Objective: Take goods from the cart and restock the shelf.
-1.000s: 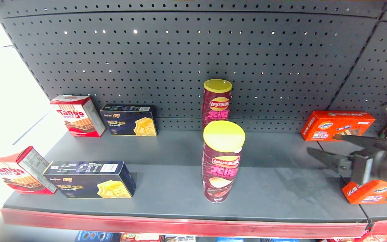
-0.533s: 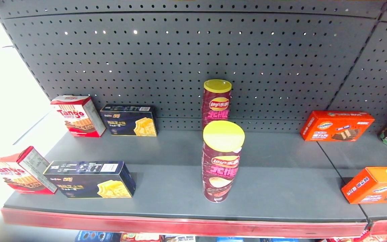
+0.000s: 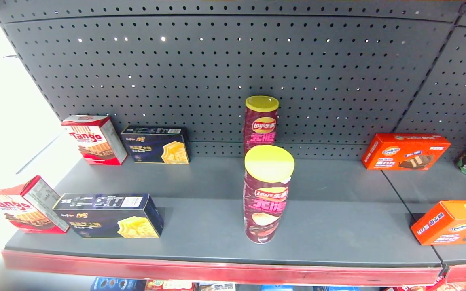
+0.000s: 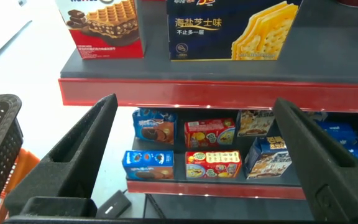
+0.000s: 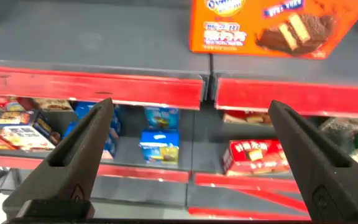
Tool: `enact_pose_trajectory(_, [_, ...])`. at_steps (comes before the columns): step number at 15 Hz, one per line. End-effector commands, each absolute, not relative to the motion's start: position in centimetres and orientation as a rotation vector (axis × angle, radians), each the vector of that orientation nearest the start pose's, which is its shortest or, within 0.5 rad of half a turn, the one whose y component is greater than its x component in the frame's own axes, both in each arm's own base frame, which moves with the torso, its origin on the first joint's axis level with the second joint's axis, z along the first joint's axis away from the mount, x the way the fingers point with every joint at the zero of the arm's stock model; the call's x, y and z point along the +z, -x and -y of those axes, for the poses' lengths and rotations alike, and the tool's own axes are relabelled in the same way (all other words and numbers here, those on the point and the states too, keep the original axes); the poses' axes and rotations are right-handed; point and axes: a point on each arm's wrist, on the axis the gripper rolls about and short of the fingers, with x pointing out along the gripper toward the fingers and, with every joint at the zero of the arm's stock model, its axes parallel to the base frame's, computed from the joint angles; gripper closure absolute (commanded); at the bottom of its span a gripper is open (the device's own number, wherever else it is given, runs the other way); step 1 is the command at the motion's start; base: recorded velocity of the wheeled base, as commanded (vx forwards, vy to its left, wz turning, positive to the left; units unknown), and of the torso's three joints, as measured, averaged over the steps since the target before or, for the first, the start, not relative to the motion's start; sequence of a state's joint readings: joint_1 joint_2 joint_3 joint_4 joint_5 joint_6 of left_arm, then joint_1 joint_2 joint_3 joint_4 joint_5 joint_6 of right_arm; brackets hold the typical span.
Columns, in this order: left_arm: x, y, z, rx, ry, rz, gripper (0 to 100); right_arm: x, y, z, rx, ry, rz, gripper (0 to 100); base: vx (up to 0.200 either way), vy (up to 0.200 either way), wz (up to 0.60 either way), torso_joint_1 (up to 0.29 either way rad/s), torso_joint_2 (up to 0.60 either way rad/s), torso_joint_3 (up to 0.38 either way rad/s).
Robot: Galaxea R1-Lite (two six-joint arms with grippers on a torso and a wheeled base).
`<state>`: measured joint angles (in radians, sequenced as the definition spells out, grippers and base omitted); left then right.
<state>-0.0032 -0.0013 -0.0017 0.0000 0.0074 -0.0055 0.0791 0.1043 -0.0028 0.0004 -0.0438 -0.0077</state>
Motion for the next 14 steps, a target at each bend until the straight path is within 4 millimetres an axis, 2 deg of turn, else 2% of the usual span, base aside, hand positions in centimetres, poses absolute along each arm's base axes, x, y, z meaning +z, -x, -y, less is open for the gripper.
enact_pose_trajectory(1, [7.59, 2.29, -0.03, 0.006, 0.006, 0.002, 0, 7.73, 1.53, 0.21, 0.037, 0.013, -0.096, 0, 0.000, 0.000, 0.00, 0.000, 0.00, 0.000])
enact_pose_trajectory(4, [7.59, 2.29, -0.04, 0.011, 0.009, 0.002, 0, 7.73, 1.53, 0.21, 0.037, 0.013, -0.096, 0, 0.000, 0.000, 0.00, 0.000, 0.00, 0.000])
enact_pose_trajectory(6, [7.61, 2.29, -0.03, 0.008, 0.005, 0.003, 0, 7.67, 1.96, 0.04, -0.071, 0.000, -0.044, 0, 0.000, 0.000, 0.00, 0.000, 0.00, 0.000])
enact_pose_trajectory(14, [7.61, 2.29, -0.02, 0.005, 0.005, 0.003, 0, 7.58, 2.17, 0.08, -0.035, 0.002, -0.015, 0, 0.000, 0.000, 0.00, 0.000, 0.00, 0.000])
